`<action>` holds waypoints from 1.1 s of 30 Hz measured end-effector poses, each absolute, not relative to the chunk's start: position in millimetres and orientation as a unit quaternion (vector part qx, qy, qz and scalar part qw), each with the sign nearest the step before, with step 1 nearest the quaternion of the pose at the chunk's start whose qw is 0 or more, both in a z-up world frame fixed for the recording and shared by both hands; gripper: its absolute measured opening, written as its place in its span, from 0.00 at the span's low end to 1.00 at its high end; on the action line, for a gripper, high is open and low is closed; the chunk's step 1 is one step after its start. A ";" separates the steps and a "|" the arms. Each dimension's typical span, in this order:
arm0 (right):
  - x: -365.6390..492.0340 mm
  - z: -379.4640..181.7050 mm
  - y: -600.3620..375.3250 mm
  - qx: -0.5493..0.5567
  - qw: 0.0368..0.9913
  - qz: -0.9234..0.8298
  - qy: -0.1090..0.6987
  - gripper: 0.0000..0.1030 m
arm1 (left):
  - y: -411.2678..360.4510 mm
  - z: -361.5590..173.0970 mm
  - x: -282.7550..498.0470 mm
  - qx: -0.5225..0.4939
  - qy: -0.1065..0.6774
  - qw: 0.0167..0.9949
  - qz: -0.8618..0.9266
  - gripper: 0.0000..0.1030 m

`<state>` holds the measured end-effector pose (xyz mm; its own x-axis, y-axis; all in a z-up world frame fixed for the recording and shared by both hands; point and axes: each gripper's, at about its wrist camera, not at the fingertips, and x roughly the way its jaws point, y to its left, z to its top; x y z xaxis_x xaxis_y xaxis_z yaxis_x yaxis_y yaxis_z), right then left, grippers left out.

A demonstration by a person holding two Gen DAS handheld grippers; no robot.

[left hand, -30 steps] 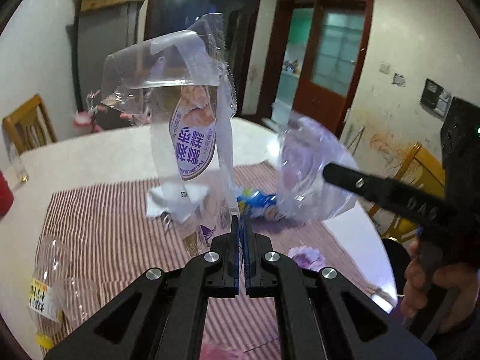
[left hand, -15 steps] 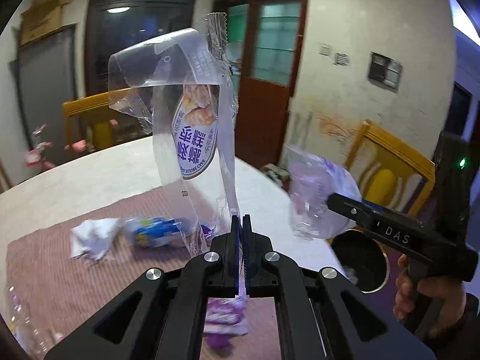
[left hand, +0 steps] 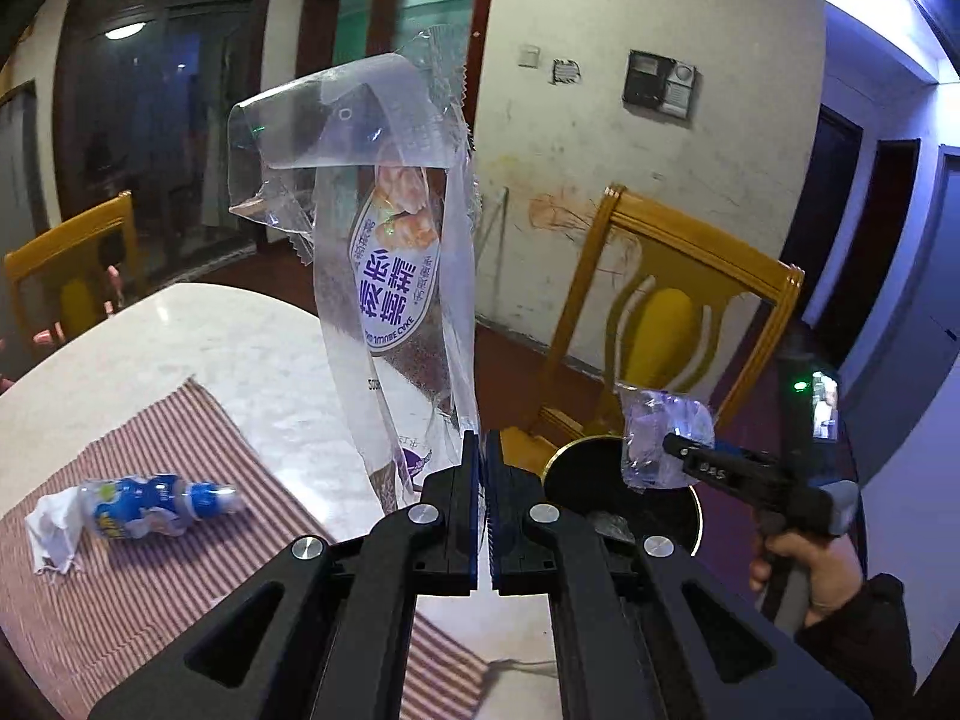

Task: Collect trash
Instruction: 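Open the right tool over the bin while the left tool releases the wrapper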

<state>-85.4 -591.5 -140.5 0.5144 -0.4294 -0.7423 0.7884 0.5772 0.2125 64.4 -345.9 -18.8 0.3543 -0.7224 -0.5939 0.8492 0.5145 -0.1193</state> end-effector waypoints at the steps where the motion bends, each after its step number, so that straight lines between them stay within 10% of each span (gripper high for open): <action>1: -85.0 -147.5 -594.0 0.275 0.821 -0.373 0.333 0.44 | -350.5 -21.1 63.7 0.106 0.304 0.814 -0.483 0.01; 8: -77.7 -190.0 -612.4 0.282 0.773 -0.417 0.386 0.70 | -367.6 -36.4 63.5 0.117 0.321 0.801 -0.492 0.01; 30: -194.8 -157.4 -647.3 0.339 0.758 -0.502 0.242 0.72 | -581.3 -199.3 -14.3 0.220 0.452 0.634 -0.588 0.02; 32: -195.6 -161.8 -647.6 0.345 0.758 -0.499 0.241 0.72 | -588.6 -208.1 -18.2 0.226 0.462 0.623 -0.590 0.12; 33: -196.6 -159.6 -647.3 0.346 0.758 -0.498 0.241 0.72 | -591.0 -211.5 -18.7 0.229 0.467 0.619 -0.589 0.50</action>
